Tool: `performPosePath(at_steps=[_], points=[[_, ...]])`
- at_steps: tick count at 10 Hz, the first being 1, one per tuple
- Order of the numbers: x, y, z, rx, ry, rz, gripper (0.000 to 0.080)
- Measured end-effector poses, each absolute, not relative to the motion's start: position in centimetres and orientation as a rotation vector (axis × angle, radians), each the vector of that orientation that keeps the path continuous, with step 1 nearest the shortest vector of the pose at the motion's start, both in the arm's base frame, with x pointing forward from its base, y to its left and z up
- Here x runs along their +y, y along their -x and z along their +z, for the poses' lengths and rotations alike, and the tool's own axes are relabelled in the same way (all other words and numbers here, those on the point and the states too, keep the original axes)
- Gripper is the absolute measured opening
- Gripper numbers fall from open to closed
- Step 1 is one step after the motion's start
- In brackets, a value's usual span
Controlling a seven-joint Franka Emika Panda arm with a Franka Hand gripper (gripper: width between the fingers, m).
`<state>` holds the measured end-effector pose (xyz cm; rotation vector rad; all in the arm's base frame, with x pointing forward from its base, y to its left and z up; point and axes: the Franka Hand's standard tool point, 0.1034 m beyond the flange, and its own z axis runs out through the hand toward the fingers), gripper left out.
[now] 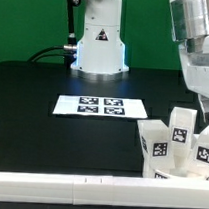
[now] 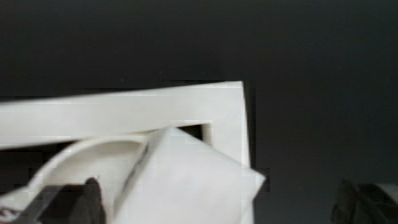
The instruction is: Assemble stool
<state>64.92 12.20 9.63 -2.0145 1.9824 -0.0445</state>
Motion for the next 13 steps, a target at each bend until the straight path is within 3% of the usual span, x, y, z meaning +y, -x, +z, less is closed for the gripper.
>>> performPosePath(at_steps=[3, 7, 11, 13], points=[[12.9, -64.7, 10.8, 1.484, 2.510, -0.074, 0.0649], [12.7, -64.5, 10.5, 0.990, 2.781, -0.127, 0.0649], [13.7, -64.1, 9.9, -0.171, 3.096, -0.213, 0.0649], [13.3, -64.1, 9.8, -0.363, 3.095, -0.209, 0.0649]])
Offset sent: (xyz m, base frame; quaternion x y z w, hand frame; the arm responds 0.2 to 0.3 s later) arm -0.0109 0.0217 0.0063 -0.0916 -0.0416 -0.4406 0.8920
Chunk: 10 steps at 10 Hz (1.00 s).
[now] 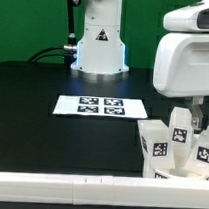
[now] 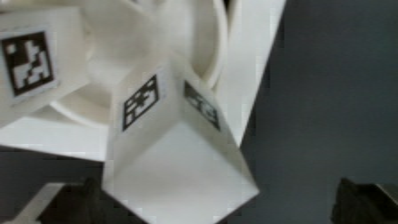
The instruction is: Assemble stool
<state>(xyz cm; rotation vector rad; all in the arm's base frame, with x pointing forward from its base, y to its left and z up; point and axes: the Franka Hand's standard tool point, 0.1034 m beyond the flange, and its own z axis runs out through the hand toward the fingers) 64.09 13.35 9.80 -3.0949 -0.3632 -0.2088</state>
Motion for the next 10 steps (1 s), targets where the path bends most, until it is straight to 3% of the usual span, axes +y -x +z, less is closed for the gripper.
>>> performPosePath(at_steps=[3, 6, 9, 10], points=[[12.8, -64.0, 9.5, -0.684, 3.080, -0.210, 0.0649], [11.2, -63.4, 7.4, -0.973, 3.051, -0.151, 0.0649], [11.1, -63.3, 7.2, -0.923, 3.075, -0.146, 0.0622], [11.1, -63.3, 7.2, -0.865, 3.088, -0.148, 0.0439]])
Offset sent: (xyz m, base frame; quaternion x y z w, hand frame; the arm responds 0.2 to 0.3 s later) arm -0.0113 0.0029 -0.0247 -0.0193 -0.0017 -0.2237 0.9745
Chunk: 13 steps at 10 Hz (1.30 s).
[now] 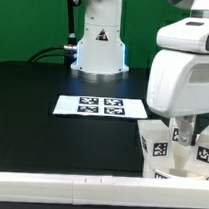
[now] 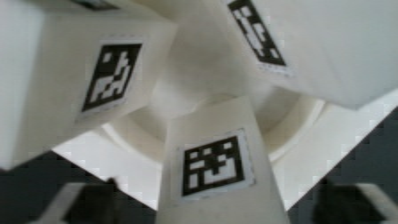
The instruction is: Assemble stool
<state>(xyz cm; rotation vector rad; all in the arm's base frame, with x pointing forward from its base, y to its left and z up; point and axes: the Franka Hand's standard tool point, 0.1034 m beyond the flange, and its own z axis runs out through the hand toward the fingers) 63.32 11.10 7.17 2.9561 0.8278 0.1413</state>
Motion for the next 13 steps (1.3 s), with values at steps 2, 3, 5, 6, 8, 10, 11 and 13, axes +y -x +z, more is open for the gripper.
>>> performPosePath(at_steps=[2, 3, 5, 6, 8, 10, 11, 13], points=[[11.0, -63.3, 7.2, 0.586, -3.021, 0.150, 0.0346], [10.8, -63.4, 7.2, 0.458, -3.045, 0.154, 0.0346], [10.2, -63.4, 7.2, 0.052, -3.088, 0.159, 0.0346], [9.6, -63.4, 7.2, -0.270, -3.082, 0.161, 0.0346], [8.2, -64.0, 7.3, -0.831, -3.066, 0.199, 0.0346], [8.2, -63.9, 7.2, -0.948, -3.032, 0.192, 0.0346], [7.9, -63.9, 7.2, -1.077, -2.991, 0.187, 0.0346], [7.3, -63.6, 7.2, -1.559, -2.778, 0.147, 0.0346]])
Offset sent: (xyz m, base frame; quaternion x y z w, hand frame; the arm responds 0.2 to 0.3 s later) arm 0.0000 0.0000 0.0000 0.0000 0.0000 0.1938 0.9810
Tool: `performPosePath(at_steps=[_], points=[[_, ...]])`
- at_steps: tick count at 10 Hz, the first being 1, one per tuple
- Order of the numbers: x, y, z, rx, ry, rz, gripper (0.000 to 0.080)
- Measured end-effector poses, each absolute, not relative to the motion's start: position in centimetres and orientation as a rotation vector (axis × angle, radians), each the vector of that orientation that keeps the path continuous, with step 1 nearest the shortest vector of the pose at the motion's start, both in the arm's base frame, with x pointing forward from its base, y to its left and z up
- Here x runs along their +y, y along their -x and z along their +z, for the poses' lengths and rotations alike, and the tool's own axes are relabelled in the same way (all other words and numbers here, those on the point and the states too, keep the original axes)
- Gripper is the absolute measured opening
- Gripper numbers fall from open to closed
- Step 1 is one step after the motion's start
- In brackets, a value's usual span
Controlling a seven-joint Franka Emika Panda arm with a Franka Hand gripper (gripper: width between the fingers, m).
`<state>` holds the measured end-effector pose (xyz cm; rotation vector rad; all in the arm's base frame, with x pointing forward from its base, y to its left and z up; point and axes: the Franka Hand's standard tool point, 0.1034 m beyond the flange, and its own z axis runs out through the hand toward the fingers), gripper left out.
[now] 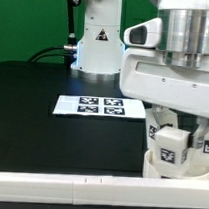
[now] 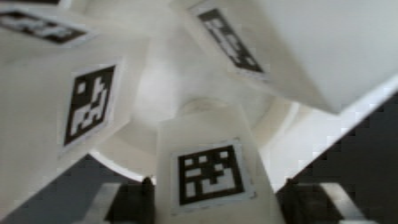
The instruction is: Assemble stool
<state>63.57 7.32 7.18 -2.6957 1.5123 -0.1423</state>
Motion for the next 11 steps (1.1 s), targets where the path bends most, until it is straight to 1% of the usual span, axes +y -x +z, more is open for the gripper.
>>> performPosePath(at_steps=[2, 3, 5, 6, 7, 8, 9, 11], points=[[6.9, -63.2, 7.1, 1.934, 2.424, -0.138, 0.0346], [6.7, -63.0, 7.1, 2.042, 2.333, -0.121, 0.0347], [6.7, -62.8, 7.0, 2.097, 2.289, -0.127, 0.0347], [6.6, -62.8, 7.0, 2.095, 2.291, -0.127, 0.0427], [6.7, -62.9, 7.2, 2.085, 2.294, -0.130, 0.0427], [7.0, -63.0, 8.5, 2.058, 2.284, -0.131, 0.0559], [7.0, -62.9, 10.2, 2.023, 2.275, -0.128, 0.0632], [6.2, -63.3, 13.0, 1.984, 2.264, -0.136, 0.0646]])
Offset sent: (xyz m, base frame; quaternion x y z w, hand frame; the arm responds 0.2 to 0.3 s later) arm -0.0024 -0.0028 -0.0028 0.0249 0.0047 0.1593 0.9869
